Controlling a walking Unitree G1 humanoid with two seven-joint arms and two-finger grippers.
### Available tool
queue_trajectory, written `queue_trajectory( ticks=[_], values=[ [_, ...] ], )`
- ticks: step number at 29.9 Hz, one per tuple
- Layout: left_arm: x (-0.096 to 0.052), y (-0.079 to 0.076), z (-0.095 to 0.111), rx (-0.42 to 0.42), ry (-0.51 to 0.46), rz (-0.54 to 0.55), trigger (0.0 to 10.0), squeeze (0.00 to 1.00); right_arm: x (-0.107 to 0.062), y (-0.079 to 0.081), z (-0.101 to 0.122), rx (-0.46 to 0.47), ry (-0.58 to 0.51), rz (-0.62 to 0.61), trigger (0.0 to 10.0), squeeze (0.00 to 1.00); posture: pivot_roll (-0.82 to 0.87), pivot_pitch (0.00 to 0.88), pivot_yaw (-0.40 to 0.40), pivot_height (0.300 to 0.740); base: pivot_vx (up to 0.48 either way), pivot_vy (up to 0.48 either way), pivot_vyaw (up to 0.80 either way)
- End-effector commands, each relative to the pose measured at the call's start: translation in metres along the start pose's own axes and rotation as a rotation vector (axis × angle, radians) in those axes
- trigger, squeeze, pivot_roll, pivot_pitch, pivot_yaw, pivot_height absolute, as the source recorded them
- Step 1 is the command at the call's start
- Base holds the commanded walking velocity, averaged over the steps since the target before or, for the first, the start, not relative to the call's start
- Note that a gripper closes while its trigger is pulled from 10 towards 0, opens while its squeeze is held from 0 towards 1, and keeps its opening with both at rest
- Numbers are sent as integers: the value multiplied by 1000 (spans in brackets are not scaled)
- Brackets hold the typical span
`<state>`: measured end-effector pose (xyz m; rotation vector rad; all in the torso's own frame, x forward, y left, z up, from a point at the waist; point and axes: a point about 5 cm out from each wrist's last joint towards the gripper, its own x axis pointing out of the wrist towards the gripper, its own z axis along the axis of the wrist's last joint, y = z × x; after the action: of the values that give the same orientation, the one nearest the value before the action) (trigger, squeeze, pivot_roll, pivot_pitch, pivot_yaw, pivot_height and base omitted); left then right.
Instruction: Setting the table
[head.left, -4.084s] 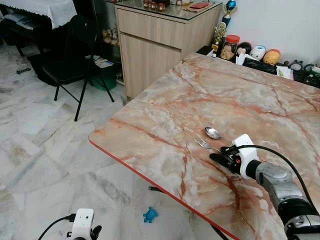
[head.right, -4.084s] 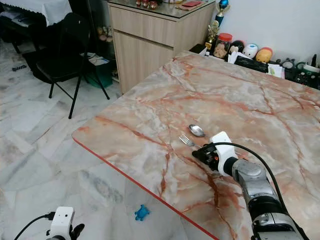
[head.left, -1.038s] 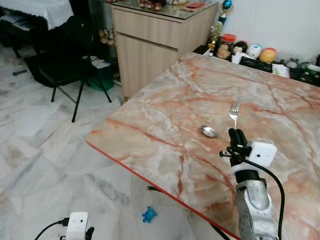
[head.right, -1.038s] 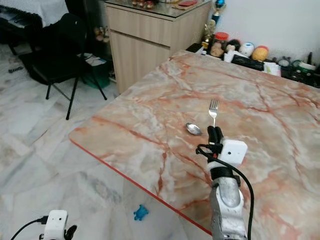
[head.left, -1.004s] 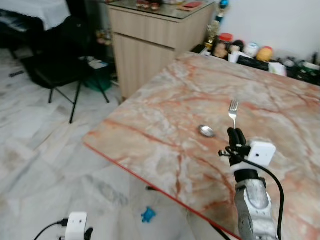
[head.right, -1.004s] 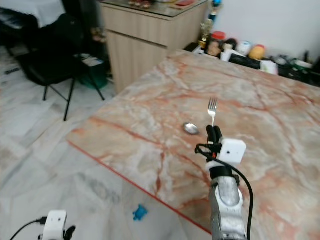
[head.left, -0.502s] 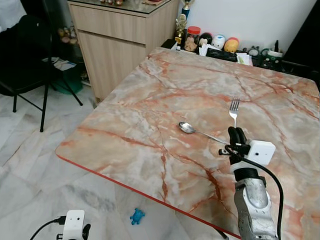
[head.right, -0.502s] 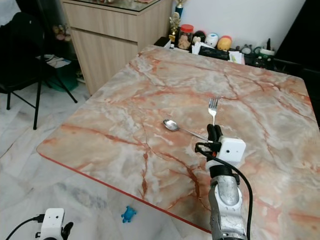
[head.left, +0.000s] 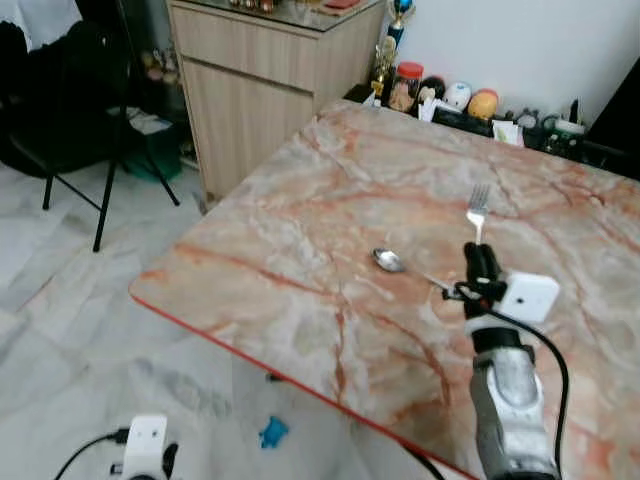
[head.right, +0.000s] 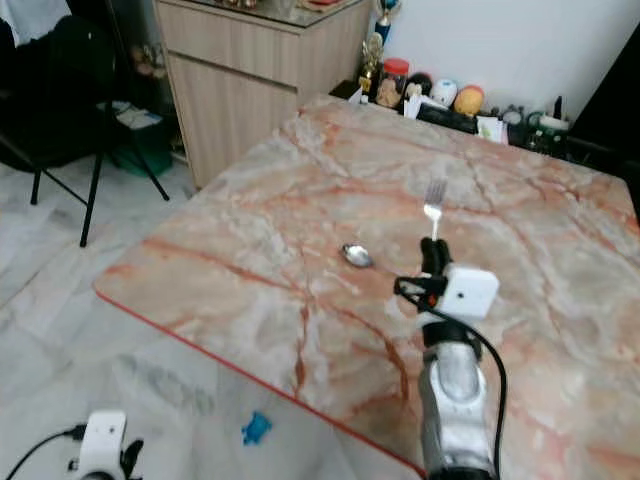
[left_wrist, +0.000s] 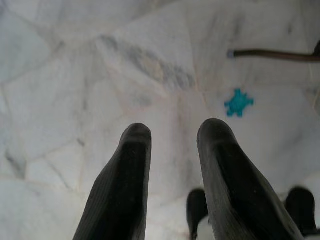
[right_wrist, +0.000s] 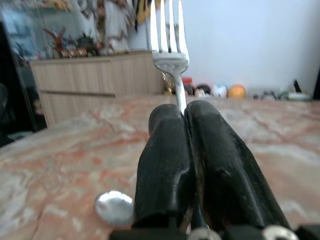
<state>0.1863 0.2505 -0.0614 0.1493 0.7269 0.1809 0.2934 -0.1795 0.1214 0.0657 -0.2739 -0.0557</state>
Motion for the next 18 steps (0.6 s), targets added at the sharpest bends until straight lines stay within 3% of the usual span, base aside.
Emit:
queue_trajectory(
  ticks=[1, 7, 18],
  values=[
    [1, -7, 1, -12, -9, -2, 10000, 0, -2, -13, -1, -35, 2, -48, 10000, 0, 144, 0, -60, 740, 0, 0, -788],
    [1, -7, 5, -12, -24, -5, 10000, 0, -2, -18, -1, -50, -6, -76, 10000, 0, 141, 0, -57, 740, 0, 0, -706],
    [3, -9, 9, -2, -44, -14, 10000, 0, -3, -10, 1, -50, -40, -57, 10000, 0, 138, 0, -51, 740, 0, -44, 0]
  ],
)
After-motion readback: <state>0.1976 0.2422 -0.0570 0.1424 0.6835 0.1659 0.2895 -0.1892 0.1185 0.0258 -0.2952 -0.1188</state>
